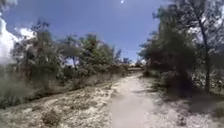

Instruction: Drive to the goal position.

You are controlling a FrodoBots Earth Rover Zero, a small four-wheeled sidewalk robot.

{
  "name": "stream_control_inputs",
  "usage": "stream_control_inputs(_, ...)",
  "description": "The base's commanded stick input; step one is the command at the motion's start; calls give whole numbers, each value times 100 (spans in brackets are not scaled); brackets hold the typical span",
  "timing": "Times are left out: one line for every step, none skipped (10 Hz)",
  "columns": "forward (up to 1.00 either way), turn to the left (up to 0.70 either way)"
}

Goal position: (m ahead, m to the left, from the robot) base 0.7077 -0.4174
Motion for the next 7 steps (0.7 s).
stream_control_inputs(50, -29)
stream_control_inputs(50, -42)
stream_control_inputs(50, -27)
stream_control_inputs(50, -13)
stream_control_inputs(50, 0)
stream_control_inputs(50, 0)
stream_control_inputs(50, 0)
